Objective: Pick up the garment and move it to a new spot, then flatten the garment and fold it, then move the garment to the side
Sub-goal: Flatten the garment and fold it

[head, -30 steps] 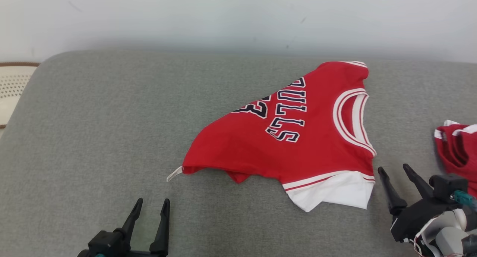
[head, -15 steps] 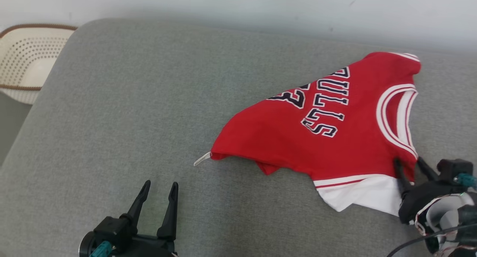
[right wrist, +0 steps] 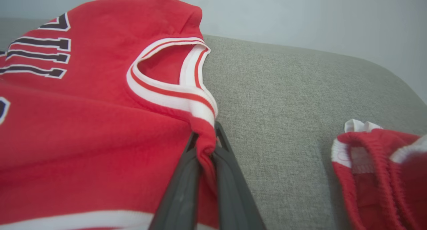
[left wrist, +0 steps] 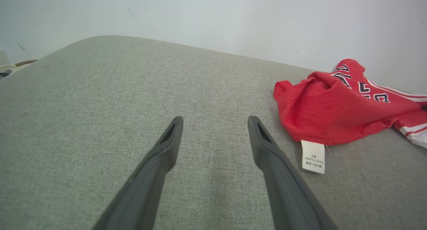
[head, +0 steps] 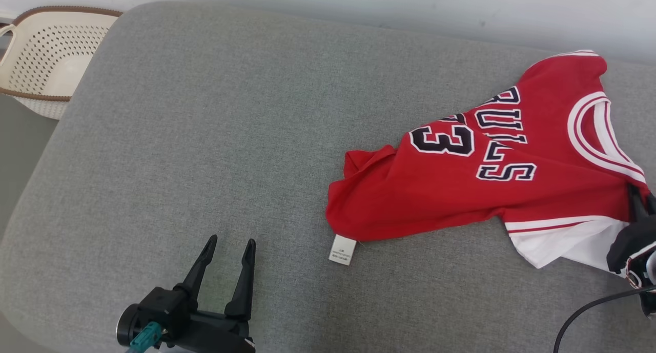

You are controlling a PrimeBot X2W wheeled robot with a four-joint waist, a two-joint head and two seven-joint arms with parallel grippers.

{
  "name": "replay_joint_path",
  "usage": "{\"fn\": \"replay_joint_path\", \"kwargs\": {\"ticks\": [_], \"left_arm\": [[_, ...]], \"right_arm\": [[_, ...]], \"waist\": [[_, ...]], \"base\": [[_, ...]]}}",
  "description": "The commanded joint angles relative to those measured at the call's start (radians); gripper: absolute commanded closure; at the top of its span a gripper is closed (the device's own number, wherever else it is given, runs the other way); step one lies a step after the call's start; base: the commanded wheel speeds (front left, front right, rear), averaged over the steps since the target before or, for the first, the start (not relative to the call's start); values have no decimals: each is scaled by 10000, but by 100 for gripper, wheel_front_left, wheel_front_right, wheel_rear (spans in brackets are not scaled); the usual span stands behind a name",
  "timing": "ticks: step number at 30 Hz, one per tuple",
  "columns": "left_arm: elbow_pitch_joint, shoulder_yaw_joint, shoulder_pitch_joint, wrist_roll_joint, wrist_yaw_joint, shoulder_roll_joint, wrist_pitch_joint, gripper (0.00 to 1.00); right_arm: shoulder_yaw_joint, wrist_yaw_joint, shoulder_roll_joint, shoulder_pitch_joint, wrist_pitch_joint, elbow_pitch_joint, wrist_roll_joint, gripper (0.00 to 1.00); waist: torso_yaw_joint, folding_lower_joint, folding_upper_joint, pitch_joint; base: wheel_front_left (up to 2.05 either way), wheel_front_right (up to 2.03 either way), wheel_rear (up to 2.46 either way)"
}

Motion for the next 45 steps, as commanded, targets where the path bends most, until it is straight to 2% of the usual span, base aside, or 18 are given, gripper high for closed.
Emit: {"fn": "replay_joint_path", "kwargs": {"ticks": [1,2,8,13,20,27,36,38,39,45], "left_arm": [[7,-33,-55,-96,-3,11,-13,0],[24,-46,-44,-111,3,12,-13,0],[161,-54,-47,-186,-123,14,-13,0],[333,-137,-187,-108,-263,14,-14,0],[1227,10,-869,293,-502,19,-13,0],[2201,562,-1734,634,-548,12,-13,0],[3200,1362,-2211,1008,-692,36,-13,0],[3250,1547,-2229,1023,-676,29,-13,60],[3195,1631,-2260,1034,-681,35,-13,98],[2780,1849,-2029,930,-679,22,-13,100]], "right_arm": [[-280,-15,-27,41,0,64,-248,29],[-501,-15,-26,63,-1,56,-392,0],[-1538,-13,533,590,-1,-586,-1000,0],[-1825,-13,1096,1106,0,-1448,-1229,0],[-1358,-13,1828,1966,-1,-2947,-1114,0],[-668,-14,2094,2494,-1,-4019,-665,0],[-238,-14,2163,2588,-1,-4418,-477,0],[-207,-14,2167,2533,-1,-4484,-451,0],[-209,-14,2173,2510,-1,-4522,-421,0],[-230,-14,2162,2643,-1,-4564,-368,0]], "waist": [[-69,-1,-1,-73],[-125,-1,-1,-120],[-667,-1,-1,-479],[-1242,-1,-1,-712],[-2501,-1,-1,-600],[-3454,-1,-1,-125],[-3879,-1,-1,99],[-3906,-1,-1,117],[-3907,-1,-1,125],[-3667,-1,-1,-14]], "base": [[0,0,0],[0,0,0],[0,0,0],[0,0,0],[0,0,0],[0,0,0],[0,0,0],[0,0,0],[0,0,0],[0,0,0]]}}
